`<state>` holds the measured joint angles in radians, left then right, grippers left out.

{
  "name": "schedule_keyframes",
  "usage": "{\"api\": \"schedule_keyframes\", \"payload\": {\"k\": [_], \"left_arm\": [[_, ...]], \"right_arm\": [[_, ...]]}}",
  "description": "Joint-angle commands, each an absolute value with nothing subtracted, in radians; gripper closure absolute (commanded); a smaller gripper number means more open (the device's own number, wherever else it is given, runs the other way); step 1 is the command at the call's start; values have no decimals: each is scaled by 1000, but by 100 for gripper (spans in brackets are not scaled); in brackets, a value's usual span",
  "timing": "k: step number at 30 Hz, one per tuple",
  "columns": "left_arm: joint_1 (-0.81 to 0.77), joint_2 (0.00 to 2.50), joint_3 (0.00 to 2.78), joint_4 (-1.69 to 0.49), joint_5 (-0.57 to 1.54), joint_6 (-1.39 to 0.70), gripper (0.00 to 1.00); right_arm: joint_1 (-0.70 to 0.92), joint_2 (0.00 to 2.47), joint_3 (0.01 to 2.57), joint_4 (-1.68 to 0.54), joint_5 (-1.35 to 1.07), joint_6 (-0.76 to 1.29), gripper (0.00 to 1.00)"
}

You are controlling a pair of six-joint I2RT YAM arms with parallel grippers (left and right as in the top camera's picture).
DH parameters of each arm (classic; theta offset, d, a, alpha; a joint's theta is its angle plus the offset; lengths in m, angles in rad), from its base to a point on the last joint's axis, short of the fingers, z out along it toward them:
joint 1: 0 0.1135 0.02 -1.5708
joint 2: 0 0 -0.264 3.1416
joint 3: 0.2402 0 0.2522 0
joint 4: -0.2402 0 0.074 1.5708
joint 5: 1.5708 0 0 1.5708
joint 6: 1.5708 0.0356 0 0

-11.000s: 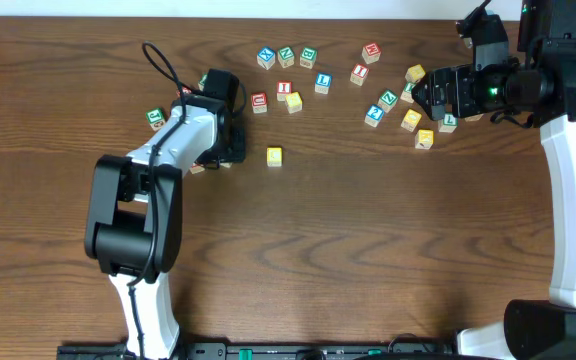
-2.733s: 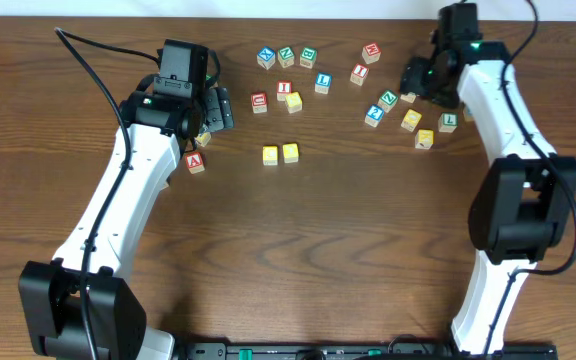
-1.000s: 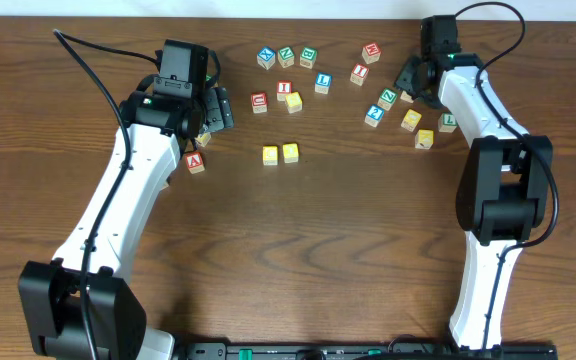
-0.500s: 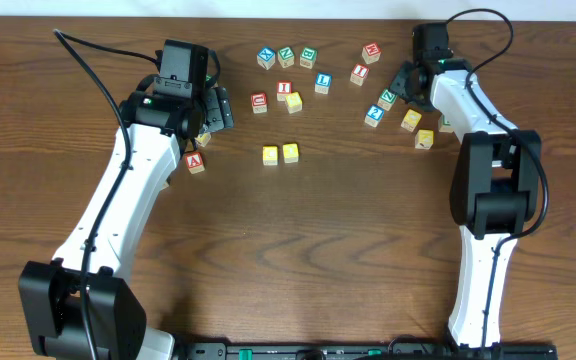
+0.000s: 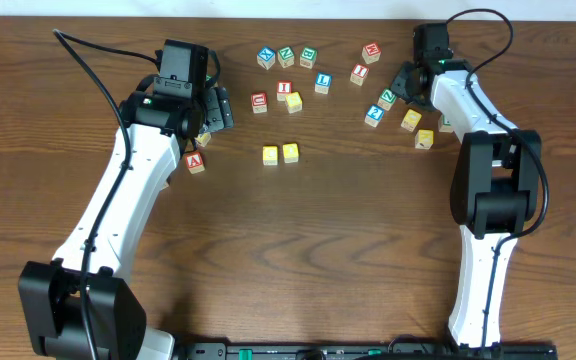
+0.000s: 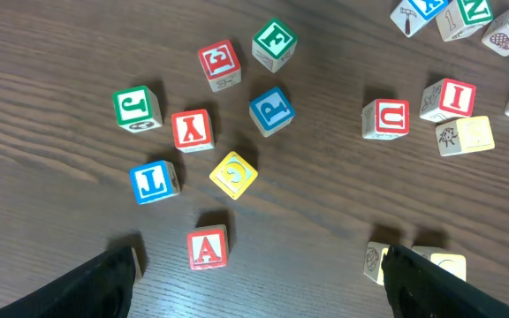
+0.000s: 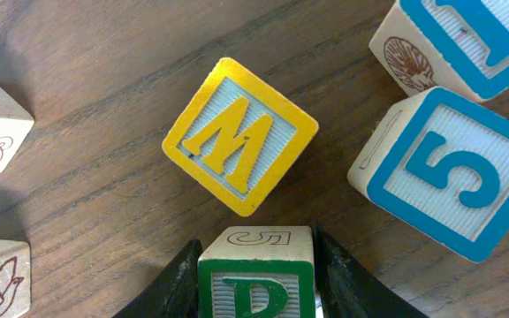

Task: Spell out CORL
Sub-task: 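Lower the right gripper and grasp the green R block, then carry the R block to center, lower it right of yellow blocks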

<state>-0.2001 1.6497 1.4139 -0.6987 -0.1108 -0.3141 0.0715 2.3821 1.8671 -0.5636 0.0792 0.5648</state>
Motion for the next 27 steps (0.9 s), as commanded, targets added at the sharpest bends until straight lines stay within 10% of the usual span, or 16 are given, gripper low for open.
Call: {"api": "schedule_keyframes", "payload": {"k": [1, 27], "left_arm": [[-198, 1661, 1412, -698, -117, -320, 12], [-198, 1661, 1412, -699, -114, -321, 12]], "right_arm": [[71, 2381, 1863, -569, 84, 521, 66], [110, 2152, 1862, -904, -63, 305, 77]]}}
